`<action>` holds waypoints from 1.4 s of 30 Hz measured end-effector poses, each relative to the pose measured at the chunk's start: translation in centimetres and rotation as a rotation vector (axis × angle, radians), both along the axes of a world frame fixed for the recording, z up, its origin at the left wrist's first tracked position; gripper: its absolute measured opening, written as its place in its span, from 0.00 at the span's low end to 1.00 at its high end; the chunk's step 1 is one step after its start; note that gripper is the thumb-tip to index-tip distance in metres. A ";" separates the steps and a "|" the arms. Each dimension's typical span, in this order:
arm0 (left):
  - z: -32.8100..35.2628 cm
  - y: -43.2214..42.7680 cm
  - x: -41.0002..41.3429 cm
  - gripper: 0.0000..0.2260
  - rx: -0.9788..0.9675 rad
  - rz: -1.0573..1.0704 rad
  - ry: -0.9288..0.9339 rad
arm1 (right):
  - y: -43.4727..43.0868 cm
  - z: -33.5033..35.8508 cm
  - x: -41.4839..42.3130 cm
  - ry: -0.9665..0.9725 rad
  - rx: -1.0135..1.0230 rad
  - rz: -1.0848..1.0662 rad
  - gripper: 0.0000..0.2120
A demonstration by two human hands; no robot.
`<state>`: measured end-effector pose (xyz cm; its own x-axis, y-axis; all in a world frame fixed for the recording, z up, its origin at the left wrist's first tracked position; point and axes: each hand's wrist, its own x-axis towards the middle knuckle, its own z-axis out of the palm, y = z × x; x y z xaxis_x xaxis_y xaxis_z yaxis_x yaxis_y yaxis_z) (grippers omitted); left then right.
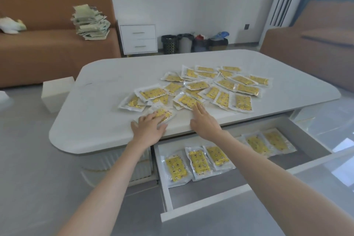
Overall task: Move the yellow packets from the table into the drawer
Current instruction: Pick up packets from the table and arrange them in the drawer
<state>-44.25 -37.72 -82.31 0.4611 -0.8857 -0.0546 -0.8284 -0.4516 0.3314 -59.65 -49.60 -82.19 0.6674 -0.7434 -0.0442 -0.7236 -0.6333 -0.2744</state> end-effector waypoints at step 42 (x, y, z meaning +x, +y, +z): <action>1.7 -5.5 0.7 0.09 -0.307 0.376 0.932 | -4.3 3.3 -0.7 -0.537 0.729 -0.493 0.15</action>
